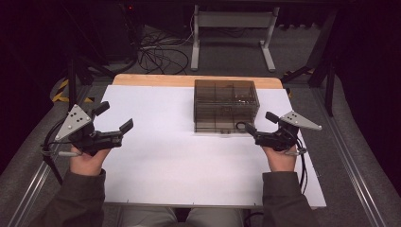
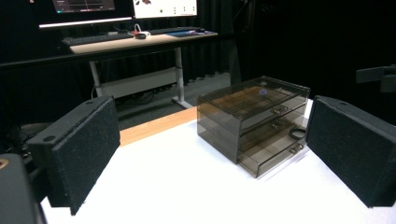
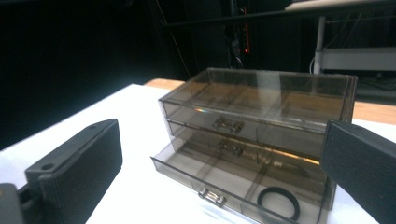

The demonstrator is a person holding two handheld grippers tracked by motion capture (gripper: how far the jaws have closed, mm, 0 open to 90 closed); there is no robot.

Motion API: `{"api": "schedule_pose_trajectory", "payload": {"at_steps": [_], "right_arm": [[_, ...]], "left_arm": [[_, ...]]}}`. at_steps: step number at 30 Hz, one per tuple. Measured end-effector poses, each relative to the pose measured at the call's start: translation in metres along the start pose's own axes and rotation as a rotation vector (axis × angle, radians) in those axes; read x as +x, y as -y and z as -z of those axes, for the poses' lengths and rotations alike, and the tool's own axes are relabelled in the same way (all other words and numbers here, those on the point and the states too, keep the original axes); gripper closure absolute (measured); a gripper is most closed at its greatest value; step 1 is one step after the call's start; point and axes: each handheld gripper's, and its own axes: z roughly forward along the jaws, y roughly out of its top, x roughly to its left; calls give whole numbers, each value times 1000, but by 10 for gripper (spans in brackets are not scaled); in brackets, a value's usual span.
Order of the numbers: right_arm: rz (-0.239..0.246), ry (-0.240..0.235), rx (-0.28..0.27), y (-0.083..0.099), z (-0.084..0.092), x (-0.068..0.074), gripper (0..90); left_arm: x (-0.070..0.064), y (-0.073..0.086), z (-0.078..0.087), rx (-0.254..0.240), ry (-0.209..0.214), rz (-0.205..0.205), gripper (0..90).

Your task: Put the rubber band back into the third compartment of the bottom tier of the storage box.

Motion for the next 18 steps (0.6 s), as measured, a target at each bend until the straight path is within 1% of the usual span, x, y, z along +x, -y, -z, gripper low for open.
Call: {"api": "schedule_pose_trajectory", "payload": {"at_steps": [6,18], "right_arm": [[11,-12,-28,-5,8,4,0],[22,-26,-58,-14,23,8,0]], "left_arm": [[0,0,2,-8,-1,6,40],[-1,-1,3,-4,-1,3,41]]}}
